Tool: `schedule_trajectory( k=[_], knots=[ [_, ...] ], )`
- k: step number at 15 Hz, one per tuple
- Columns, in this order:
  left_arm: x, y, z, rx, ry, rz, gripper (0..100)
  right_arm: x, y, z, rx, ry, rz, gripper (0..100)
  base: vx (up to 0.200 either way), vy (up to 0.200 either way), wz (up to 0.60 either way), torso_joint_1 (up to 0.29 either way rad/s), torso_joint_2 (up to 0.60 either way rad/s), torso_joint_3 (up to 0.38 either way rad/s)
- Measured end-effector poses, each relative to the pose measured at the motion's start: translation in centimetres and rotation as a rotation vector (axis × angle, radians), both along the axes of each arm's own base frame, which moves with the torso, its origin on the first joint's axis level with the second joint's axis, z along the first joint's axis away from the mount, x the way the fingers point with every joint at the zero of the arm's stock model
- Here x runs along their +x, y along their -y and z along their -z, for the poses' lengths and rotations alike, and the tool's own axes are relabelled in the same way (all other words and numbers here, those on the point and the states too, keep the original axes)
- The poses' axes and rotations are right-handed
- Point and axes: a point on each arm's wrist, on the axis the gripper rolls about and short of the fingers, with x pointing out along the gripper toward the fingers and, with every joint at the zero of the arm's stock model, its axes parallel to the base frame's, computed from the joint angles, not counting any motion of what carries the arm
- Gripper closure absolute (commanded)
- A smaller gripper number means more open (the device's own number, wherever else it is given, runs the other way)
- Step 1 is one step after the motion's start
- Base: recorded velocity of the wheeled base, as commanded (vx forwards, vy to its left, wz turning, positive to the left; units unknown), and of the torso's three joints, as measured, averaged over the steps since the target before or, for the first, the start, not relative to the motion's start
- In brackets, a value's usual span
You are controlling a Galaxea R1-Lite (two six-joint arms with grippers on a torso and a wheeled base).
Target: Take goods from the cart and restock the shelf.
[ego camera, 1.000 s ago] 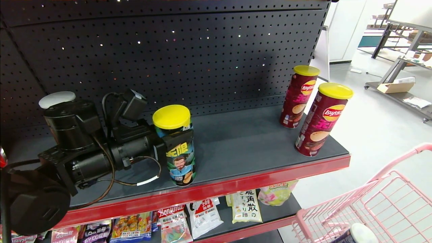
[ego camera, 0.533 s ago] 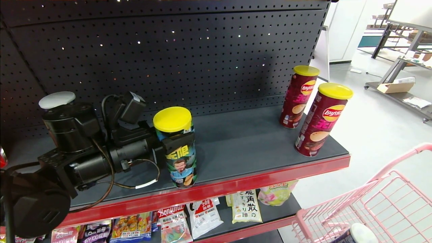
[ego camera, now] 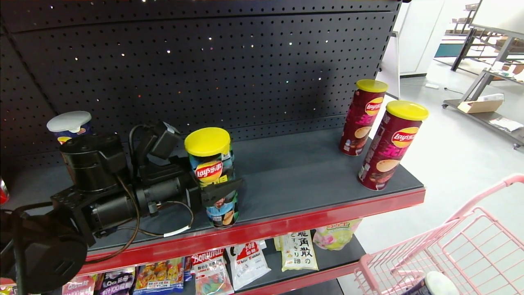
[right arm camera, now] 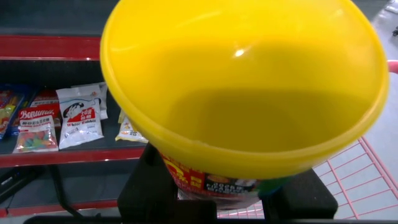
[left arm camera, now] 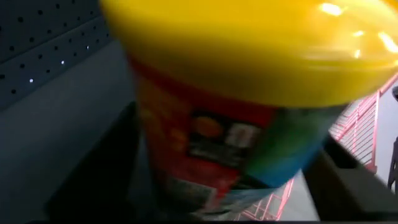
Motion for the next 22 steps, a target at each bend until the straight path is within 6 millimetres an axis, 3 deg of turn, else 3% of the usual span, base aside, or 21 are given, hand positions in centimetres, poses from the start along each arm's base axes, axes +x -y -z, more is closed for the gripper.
schedule_trajectory(
  k=[11, 22],
  knots=[
    [-0.6, -1.2, -2.3, -0.047, 0.12, -0.028, 0, 0.0, 0.0, -0.1, 0.001, 0.005, 0.001, 100, 0.0, 0.0, 0.0, 0.0, 0.0, 0.0],
    [-4.2, -3.8, -6.6, -0.143, 0.249, -0.16, 0, 0.0, 0.0, 0.0, 0.0, 0.001, 0.0, 100, 0.0, 0.0, 0.0, 0.0, 0.0, 0.0]
  ],
)
